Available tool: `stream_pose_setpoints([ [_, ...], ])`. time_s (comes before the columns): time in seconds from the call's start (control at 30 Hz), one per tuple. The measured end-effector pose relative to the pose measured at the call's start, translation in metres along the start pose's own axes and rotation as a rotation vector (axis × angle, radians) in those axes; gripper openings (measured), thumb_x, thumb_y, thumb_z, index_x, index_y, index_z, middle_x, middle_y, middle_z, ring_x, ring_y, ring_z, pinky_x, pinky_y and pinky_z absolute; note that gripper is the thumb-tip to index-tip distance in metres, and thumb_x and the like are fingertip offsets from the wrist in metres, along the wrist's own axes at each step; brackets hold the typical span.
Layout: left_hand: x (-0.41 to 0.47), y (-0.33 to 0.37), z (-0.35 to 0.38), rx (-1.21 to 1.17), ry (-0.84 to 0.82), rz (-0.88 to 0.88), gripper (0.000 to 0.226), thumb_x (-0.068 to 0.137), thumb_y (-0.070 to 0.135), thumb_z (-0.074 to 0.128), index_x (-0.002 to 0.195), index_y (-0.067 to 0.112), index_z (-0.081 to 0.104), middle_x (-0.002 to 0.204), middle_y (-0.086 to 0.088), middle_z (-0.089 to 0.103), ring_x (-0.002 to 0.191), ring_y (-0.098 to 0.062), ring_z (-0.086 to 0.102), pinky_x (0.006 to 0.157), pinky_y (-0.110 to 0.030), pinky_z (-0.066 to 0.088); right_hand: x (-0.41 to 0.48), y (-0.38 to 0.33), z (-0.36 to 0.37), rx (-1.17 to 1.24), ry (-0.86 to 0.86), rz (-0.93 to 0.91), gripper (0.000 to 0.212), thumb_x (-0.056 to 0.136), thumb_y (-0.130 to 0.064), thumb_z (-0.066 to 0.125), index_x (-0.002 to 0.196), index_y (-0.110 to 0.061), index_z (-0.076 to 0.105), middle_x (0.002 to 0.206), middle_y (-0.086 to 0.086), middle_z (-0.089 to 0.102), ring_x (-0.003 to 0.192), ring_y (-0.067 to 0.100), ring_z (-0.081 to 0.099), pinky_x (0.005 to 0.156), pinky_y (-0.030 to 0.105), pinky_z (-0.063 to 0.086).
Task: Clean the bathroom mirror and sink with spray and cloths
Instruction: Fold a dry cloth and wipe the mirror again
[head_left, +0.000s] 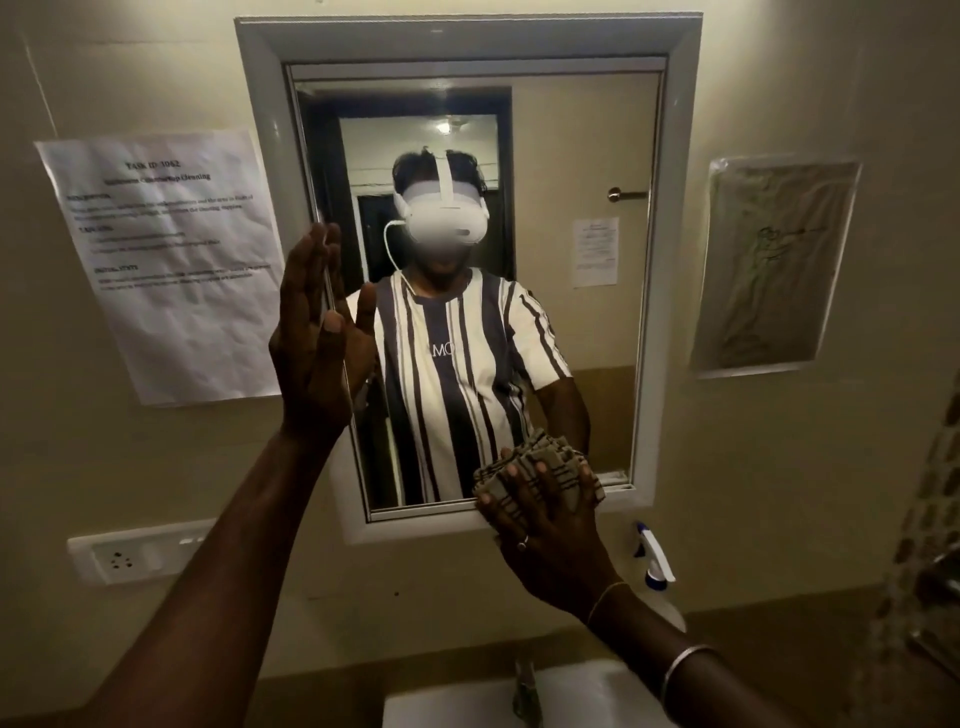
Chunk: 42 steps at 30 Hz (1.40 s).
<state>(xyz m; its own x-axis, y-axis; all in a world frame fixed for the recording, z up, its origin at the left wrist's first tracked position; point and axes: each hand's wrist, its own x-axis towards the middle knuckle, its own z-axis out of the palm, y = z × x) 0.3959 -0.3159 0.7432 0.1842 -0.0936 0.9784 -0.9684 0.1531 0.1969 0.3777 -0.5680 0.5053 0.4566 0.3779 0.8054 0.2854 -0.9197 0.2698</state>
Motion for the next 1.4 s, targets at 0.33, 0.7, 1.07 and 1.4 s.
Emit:
stream_pose_setpoints([
  [0.33, -0.004, 0.001, -0.008, -0.107, 0.028, -0.093, 0.07, 0.105, 0.013, 0.039, 0.153, -0.019, -0.002, 0.163, -0.04, 0.0, 0.155, -0.052, 0.003, 0.123, -0.053, 0.027, 0.018, -0.081, 0.016, 0.148, -0.008, 0.13, 0.062, 0.099, -0.043, 0.057, 0.157, -0.029, 0.038, 0.168, 0.013, 0.02, 0.156, 0.041, 0.013, 0.114, 0.079, 0.006],
  [0.7, 0.0, 0.001, -0.016, 0.04, 0.11, -0.142, 0.071, 0.107, 0.026, 0.044, 0.156, -0.015, 0.012, 0.167, -0.027, 0.018, 0.157, -0.042, 0.015, 0.117, -0.075, 0.023, 0.071, -0.172, 0.031, 0.125, -0.093, -0.1, 0.093, 0.086, -0.028, 0.071, 0.163, -0.029, 0.019, 0.172, 0.005, 0.012, 0.158, 0.039, 0.003, 0.116, 0.074, -0.004],
  [1.07, -0.011, 0.012, -0.036, 0.11, 0.085, -0.293, 0.07, 0.097, 0.04, 0.062, 0.15, 0.001, 0.04, 0.16, -0.022, 0.04, 0.148, -0.042, 0.038, 0.121, -0.063, 0.029, 0.136, -0.168, 0.023, 0.046, 0.04, -0.186, 0.059, 0.089, -0.031, 0.058, 0.147, -0.022, 0.053, 0.163, 0.002, 0.038, 0.159, 0.033, 0.003, 0.118, 0.07, 0.008],
  [1.4, 0.038, 0.029, -0.047, 0.094, 0.24, -0.155, 0.063, 0.108, 0.044, 0.041, 0.155, 0.003, 0.034, 0.162, -0.014, 0.039, 0.153, -0.03, 0.033, 0.126, -0.057, 0.023, 0.259, -0.131, -0.05, 0.066, 0.253, -0.102, 0.073, 0.098, -0.037, 0.052, 0.161, -0.018, 0.021, 0.17, 0.013, 0.012, 0.157, 0.041, 0.003, 0.12, 0.07, 0.013],
])
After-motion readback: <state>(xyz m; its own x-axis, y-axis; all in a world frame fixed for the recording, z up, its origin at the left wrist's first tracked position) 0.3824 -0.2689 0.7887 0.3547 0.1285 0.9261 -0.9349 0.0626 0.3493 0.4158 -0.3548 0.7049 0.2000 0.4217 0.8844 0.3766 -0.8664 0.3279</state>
